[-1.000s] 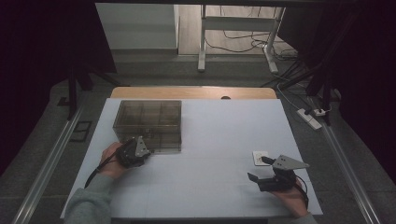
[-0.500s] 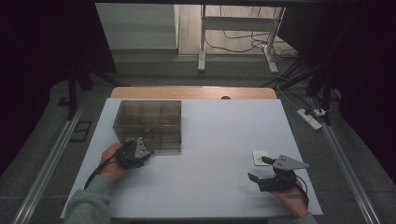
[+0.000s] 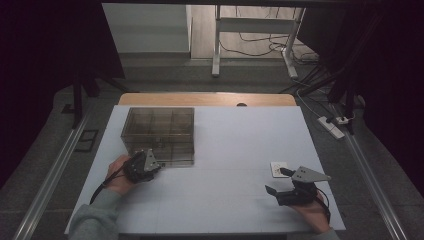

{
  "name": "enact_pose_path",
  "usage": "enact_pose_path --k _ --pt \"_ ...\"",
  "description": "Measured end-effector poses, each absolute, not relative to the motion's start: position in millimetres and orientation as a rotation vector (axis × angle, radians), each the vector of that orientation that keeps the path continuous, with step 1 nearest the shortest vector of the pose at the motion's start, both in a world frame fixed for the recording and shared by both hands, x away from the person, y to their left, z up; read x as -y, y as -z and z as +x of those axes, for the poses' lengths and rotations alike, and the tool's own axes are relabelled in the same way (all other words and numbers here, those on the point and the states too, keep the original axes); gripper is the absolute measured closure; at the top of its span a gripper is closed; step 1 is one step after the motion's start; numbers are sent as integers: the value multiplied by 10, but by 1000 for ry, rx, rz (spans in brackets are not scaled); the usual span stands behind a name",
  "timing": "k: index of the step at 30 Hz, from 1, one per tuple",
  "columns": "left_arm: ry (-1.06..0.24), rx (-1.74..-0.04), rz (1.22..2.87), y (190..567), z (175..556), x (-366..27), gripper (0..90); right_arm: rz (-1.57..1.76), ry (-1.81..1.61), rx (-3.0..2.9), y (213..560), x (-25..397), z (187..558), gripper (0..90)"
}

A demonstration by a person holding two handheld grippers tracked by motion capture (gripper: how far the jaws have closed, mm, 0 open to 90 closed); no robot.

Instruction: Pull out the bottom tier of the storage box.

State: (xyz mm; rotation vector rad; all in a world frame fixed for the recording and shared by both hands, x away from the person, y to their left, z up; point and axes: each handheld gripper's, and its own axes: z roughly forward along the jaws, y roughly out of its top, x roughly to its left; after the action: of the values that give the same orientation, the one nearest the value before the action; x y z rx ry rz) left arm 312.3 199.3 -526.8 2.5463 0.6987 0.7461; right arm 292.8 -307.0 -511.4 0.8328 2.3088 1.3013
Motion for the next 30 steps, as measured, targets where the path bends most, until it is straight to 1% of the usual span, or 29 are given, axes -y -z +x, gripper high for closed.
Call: enact_pose_path --k 30 --pt "-758 -682 2561 5264 3036 -1979 573 829 -1298 -2312 5119 3074 2927 122"
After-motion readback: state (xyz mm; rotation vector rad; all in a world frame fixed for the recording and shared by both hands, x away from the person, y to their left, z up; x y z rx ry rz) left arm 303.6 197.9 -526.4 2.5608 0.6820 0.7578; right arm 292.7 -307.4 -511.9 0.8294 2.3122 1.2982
